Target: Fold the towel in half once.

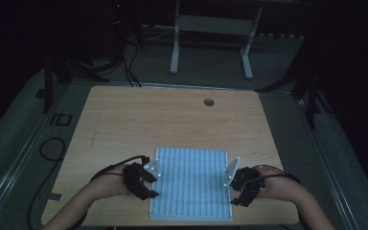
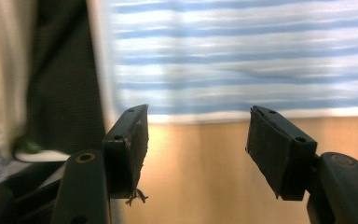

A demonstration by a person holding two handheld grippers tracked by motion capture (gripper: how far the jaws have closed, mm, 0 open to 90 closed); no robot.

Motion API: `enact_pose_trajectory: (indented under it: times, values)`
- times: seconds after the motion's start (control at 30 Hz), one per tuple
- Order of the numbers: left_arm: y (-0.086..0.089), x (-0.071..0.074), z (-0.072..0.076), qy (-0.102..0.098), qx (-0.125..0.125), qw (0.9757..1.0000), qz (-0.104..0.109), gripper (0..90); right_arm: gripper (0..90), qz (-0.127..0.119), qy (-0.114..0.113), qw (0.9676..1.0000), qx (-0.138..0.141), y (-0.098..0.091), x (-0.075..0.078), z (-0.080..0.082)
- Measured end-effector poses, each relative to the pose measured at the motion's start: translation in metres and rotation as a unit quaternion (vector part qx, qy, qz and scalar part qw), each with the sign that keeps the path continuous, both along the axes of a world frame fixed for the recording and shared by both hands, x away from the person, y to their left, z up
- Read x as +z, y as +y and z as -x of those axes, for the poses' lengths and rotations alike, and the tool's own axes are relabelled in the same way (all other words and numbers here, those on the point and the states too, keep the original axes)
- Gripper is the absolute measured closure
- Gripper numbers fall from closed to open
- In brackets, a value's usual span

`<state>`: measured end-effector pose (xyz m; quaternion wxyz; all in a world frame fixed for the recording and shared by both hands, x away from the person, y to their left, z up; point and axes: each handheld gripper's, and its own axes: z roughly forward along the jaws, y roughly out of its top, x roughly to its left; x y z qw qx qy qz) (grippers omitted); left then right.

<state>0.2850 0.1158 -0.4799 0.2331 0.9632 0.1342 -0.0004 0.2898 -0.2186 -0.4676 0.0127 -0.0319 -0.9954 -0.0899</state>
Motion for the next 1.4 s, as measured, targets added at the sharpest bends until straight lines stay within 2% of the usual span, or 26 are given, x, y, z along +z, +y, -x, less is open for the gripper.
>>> enact_pose_trajectory:
  times: [0.13,0.27,0.33,0.5,0.63,0.7,0.83,0.87,0.97,1.07,1.13,1.27,1.4]
  values:
    - [0.004,0.0,-0.02,-0.006,0.021,0.9997,-0.005,47.4,40.3,0.006,-0.028,0.9995,-0.014,-0.002,0.003,-0.029]
    - [0.007,0.001,-0.041,-0.002,0.035,0.9994,-0.006,47.4,43.2,0.006,-0.035,0.9989,-0.031,-0.004,0.006,-0.056]
    - [0.007,0.001,-0.051,-0.002,0.04,0.9991,-0.014,47.4,44.7,0.006,-0.042,0.9983,-0.039,-0.004,0.006,-0.069]
    - [0.004,-0.004,-0.078,0.013,0.05,0.9979,-0.04,47.4,47.4,0.008,-0.045,0.9976,-0.051,-0.002,0.002,-0.096]
    - [-0.001,-0.009,-0.1,0.007,0.062,0.9962,-0.061,47.4,50.8,0.02,-0.042,0.9974,-0.055,0.004,-0.004,-0.114]
    - [-0.004,-0.012,-0.109,0.009,0.067,0.9956,-0.064,47.4,51.3,0.027,-0.038,0.997,-0.061,0.008,-0.007,-0.121]
    - [-0.012,-0.016,-0.124,0.003,0.061,0.995,-0.079,47.4,51.7,0.03,-0.039,0.9967,-0.064,0.015,-0.014,-0.134]
    - [-0.014,-0.016,-0.128,-0.004,0.057,0.9946,-0.086,47.4,52.2,0.031,-0.037,0.9965,-0.068,0.016,-0.015,-0.136]
    - [-0.018,-0.017,-0.14,-0.008,0.067,0.9931,-0.096,47.4,54.4,0.029,-0.038,0.9961,-0.075,0.017,-0.016,-0.145]
    - [-0.021,-0.022,-0.151,-0.002,0.071,0.9914,-0.11,47.6,58.5,0.029,-0.033,0.9956,-0.083,0.017,-0.02,-0.153]
    - [-0.024,-0.025,-0.155,0.004,0.066,0.991,-0.116,48.1,61.1,0.036,-0.033,0.9951,-0.086,0.017,-0.023,-0.157]
    - [-0.029,-0.029,-0.159,0.01,0.057,0.9917,-0.115,49.3,62.0,0.048,-0.016,0.9947,-0.09,0.019,-0.034,-0.163]
    - [-0.036,-0.035,-0.158,0.01,0.041,0.9906,-0.13,51.1,62.8,0.061,-0.009,0.9941,-0.089,0.02,-0.043,-0.164]
